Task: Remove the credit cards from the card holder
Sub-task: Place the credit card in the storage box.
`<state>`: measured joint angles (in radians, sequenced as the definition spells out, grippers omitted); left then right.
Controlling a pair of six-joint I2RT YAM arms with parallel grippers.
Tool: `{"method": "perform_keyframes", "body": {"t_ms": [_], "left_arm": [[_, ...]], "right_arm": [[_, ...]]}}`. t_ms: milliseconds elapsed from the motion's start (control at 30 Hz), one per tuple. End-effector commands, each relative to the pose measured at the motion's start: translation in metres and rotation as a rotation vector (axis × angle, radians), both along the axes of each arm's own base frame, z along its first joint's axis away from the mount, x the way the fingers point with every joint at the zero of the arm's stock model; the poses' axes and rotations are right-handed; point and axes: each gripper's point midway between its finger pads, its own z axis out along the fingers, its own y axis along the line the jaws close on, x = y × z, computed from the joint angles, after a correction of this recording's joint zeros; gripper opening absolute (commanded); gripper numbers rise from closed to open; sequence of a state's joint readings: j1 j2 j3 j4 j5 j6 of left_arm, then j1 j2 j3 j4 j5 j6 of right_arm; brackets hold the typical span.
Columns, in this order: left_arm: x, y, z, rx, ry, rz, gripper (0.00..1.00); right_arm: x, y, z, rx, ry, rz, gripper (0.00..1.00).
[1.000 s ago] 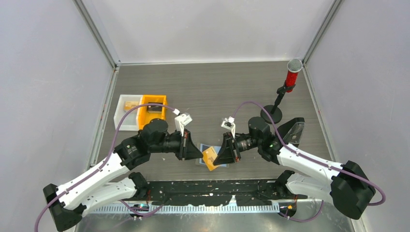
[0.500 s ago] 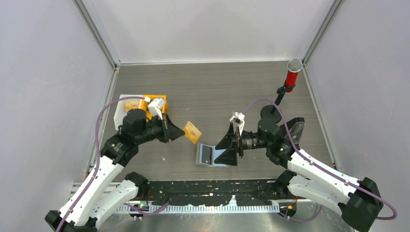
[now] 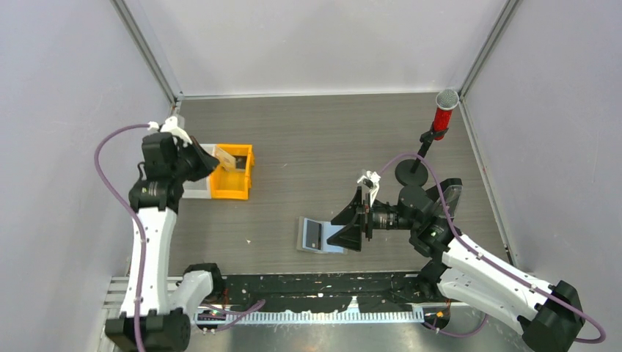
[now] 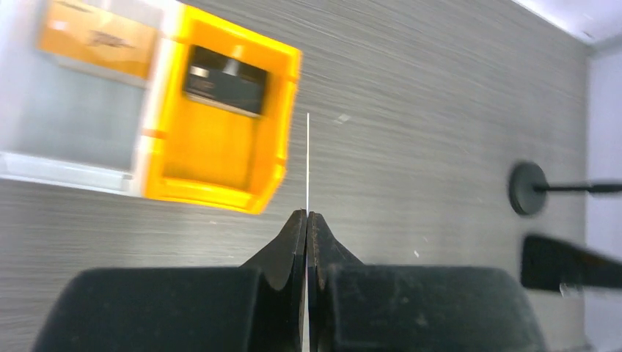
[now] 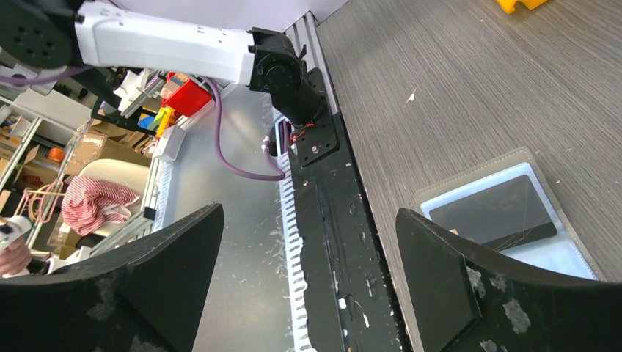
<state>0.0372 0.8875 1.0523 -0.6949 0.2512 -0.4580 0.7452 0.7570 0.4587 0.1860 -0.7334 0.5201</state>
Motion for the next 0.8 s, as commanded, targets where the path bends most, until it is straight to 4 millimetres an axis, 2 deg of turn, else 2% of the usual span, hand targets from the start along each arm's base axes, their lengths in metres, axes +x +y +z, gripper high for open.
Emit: {"method": "perform_keyframes", "body": {"t_ms": [0, 133, 433, 767], "left_arm": [[0.021, 0.054, -0.005, 0.092, 0.070, 0.126, 0.00], [0.040, 0.081, -0.016, 0.109, 0.119, 0.177, 0.00], [0.080, 0.131, -0.059, 0.197, 0.254, 0.214, 0.00], [0.114, 0.146, -0.073, 0.188, 0.257, 0.169, 0.00]], "right_arm": [[0.000, 0.000, 0.013, 0.047, -0.028, -0.013, 0.95], [-0.002, -0.001, 0.012, 0.051, -0.026, -0.009, 0.95], [-0.004, 0.000, 0.009, 0.041, -0.022, 0.012, 0.95], [0.001, 0.002, 0.000, 0.010, -0.023, -0.001, 0.95]]}}
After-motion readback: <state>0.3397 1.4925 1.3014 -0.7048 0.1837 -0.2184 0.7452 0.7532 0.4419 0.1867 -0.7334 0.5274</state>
